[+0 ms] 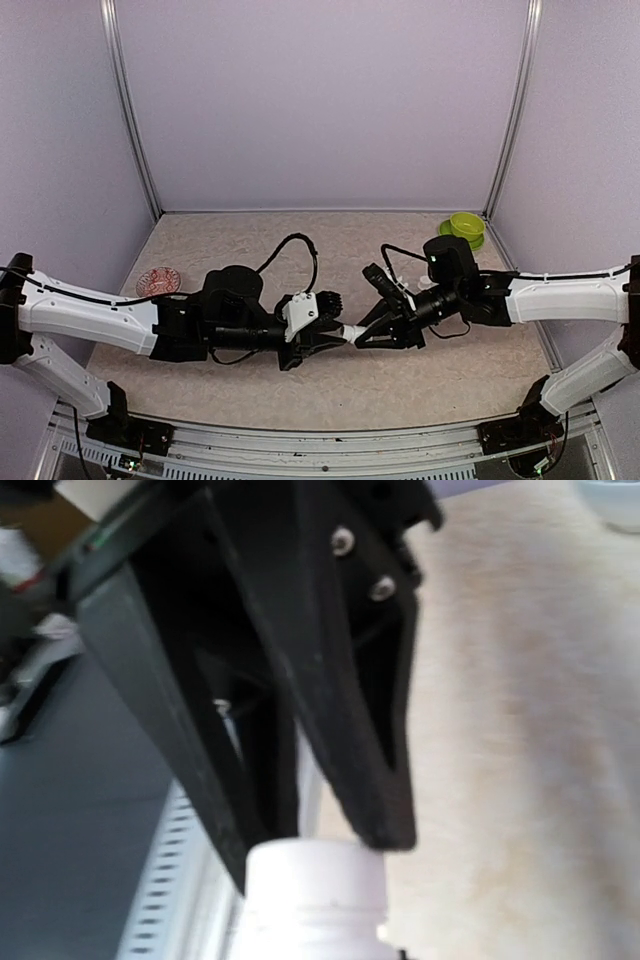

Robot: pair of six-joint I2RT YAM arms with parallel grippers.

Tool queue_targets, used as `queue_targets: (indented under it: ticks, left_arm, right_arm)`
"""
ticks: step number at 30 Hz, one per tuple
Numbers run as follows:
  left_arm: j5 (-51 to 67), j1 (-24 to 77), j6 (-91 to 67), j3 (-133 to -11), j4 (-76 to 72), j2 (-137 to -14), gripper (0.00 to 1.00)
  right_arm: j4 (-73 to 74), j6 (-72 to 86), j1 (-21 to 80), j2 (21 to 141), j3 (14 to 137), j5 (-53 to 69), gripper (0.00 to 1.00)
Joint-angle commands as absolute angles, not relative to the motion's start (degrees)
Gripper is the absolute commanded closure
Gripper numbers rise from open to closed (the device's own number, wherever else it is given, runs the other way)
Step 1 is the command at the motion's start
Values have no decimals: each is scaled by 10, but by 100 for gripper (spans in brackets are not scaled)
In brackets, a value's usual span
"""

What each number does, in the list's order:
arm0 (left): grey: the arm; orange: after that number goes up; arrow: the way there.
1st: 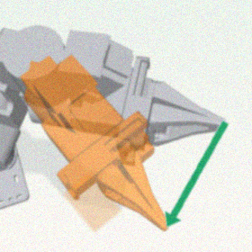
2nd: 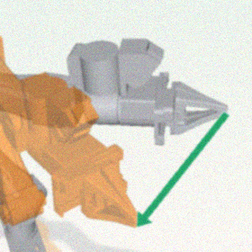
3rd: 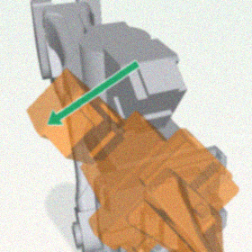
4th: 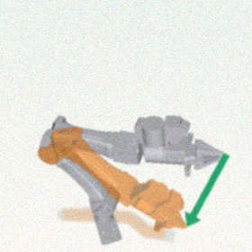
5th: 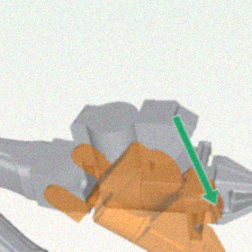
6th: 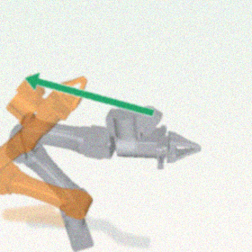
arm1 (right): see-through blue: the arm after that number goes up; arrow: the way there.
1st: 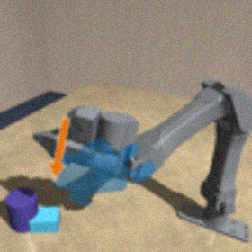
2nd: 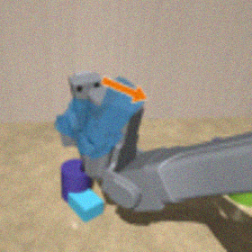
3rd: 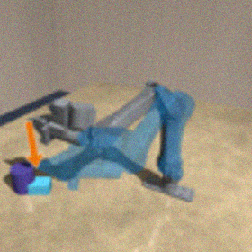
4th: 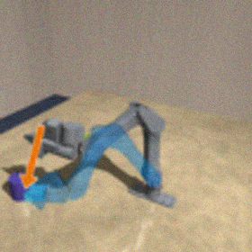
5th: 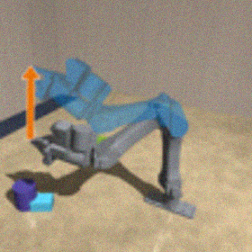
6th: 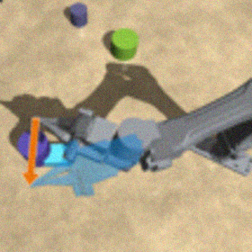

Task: Sort the pills into containers
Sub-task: Unscrew the lid of the pill bottle from the pill bottle.

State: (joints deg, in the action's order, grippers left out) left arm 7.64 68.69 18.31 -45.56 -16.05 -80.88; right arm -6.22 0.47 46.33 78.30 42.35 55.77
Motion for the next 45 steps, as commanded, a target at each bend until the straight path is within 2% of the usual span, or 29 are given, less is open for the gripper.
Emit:
queue_targets:
  ticks: [1, 6, 8, 10, 16, 25, 29, 39, 45]
  left_arm:
    - [97, 675, 77, -492, -196, -828, 89]
    - [177, 642, -2, -491, -216, -823, 87]
    - [199, 633, -16, -485, -227, -816, 81]
    - [203, 631, -19, -476, -239, -806, 56]
    - [225, 609, -32, -437, -305, -775, 2]
    - [360, 559, -128, -408, -478, -799, 1]
    - [410, 553, -180, -413, -558, -832, 1]
    - [430, 552, -282, -438, -686, -912, 1]
    - [412, 551, -294, -432, -706, -917, 1]
  right_arm:
    - [-105, -19, 481, 749, 413, 437, 92]
    - [-125, -43, 501, 720, 393, 336, 92]
    - [-135, -43, 503, 712, 386, 325, 92]
    - [-145, -39, 504, 707, 381, 326, 92]
    - [-170, -14, 503, 700, 371, 346, 92]
    - [-313, 82, 504, 683, 340, 373, 92]
    - [-360, 121, 509, 702, 343, 347, 93]
    - [-442, 159, 548, 774, 358, 322, 93]
    - [-486, 191, 551, 792, 340, 275, 93]
